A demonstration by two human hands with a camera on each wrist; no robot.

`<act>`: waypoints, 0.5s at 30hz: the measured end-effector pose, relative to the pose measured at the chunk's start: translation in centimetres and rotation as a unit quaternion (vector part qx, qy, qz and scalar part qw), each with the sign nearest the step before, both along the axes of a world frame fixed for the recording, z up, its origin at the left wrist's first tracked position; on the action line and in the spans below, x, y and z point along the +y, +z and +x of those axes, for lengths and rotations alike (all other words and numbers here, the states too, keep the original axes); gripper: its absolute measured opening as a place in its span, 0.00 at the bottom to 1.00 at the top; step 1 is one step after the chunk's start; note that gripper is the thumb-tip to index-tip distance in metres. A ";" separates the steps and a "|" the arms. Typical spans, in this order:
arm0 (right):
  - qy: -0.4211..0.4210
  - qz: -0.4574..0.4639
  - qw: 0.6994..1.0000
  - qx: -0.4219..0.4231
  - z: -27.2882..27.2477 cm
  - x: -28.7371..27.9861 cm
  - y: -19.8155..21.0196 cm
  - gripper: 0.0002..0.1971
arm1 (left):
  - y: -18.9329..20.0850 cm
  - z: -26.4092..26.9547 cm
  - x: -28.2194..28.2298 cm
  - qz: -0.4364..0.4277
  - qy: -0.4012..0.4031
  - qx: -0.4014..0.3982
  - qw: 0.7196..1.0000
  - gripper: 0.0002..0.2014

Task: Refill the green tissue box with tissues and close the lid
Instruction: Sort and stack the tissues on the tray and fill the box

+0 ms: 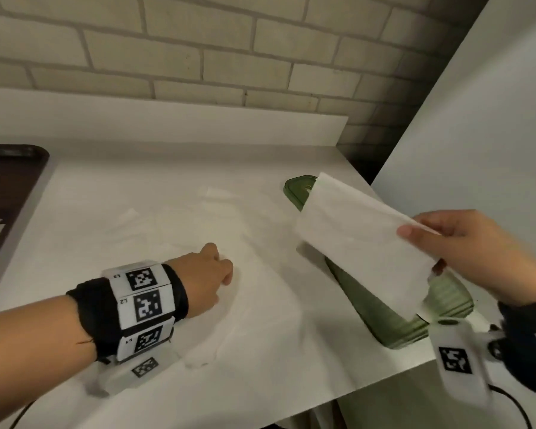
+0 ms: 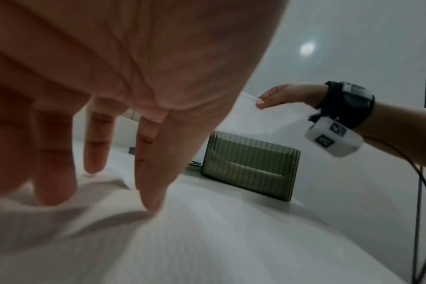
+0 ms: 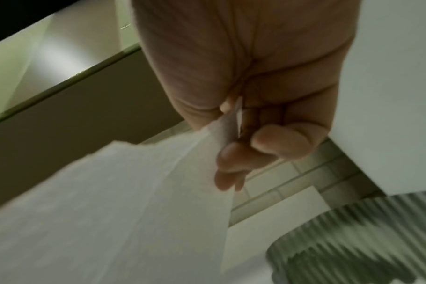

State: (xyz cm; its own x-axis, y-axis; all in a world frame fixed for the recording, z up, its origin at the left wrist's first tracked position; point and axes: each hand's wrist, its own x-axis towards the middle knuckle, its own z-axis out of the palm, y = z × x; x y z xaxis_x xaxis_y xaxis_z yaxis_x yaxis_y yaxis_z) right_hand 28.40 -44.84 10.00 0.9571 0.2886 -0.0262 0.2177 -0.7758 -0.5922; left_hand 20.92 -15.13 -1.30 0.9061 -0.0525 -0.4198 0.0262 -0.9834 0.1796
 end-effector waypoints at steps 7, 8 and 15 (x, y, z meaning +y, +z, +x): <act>-0.121 0.036 0.987 0.100 3.2 -6.8 -0.9 0.09 | 0.4 1.4 -0.1 0.060 -0.047 0.008 0.997 0.04; -0.123 0.030 0.986 0.112 3.3 -7.3 -1.4 0.08 | 0.4 1.6 0.0 0.060 -0.056 0.003 0.997 0.02; -0.123 0.030 0.977 0.171 3.5 -8.6 -4.7 0.09 | 0.5 2.4 0.2 0.027 -0.094 0.054 0.994 0.17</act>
State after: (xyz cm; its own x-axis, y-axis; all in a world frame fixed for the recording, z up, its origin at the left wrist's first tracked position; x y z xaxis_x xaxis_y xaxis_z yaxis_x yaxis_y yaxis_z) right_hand 31.88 -53.40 5.32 0.9356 0.0612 -0.3476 -0.1906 -0.7414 -0.6435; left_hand 23.30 -14.92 -0.78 0.8318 -0.1913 -0.5210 -0.1428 -0.9809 0.1323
